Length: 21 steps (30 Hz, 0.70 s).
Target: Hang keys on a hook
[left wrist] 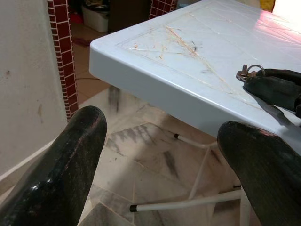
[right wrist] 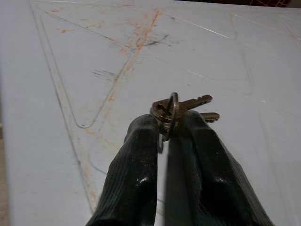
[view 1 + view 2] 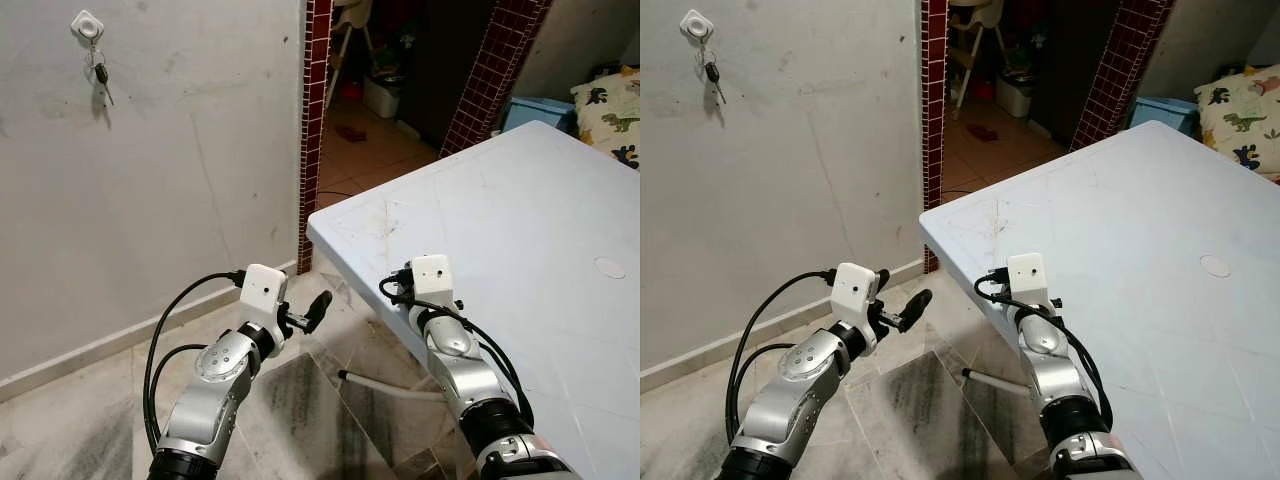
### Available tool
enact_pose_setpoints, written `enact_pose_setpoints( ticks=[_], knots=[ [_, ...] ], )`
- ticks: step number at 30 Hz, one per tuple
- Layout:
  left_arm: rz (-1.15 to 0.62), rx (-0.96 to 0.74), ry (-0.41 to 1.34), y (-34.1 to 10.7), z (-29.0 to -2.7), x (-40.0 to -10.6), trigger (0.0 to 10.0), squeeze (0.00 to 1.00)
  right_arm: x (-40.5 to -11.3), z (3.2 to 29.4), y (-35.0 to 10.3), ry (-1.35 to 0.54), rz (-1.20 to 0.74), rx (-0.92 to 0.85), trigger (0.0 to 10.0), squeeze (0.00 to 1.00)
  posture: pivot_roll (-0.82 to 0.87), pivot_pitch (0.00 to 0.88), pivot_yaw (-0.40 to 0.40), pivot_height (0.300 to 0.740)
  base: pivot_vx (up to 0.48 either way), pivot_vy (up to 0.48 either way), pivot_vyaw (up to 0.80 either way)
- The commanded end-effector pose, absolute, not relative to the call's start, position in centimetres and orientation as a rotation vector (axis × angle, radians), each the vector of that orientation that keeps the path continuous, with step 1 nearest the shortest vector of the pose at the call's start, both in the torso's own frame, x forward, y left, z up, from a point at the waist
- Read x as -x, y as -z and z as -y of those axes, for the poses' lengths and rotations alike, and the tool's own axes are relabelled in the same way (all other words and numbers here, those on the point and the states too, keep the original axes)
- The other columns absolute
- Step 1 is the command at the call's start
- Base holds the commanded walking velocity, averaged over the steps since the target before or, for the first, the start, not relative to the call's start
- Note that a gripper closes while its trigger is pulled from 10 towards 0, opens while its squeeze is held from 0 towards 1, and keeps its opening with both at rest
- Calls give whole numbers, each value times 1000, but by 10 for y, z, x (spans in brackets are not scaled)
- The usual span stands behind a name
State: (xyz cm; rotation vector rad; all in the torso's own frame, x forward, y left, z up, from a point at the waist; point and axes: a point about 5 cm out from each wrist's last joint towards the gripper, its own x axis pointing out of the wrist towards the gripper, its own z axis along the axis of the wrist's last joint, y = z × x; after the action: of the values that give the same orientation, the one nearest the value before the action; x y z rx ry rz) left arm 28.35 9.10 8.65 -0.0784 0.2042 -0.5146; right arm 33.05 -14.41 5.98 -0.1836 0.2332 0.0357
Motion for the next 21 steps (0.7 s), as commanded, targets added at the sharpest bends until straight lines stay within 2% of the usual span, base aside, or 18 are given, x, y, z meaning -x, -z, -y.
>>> enact_pose_setpoints(
  ticks=[1,21],
  knots=[
    [-197,74,519,-88,-90,-286,10000,0,-331,150,-62,-16,-222,170,0,0,142,0,-75,740,0,0,0],
    [-208,113,711,-90,-72,-273,10000,0,-332,148,-62,-15,-216,162,0,0,143,0,-66,740,0,0,0]
  ],
)
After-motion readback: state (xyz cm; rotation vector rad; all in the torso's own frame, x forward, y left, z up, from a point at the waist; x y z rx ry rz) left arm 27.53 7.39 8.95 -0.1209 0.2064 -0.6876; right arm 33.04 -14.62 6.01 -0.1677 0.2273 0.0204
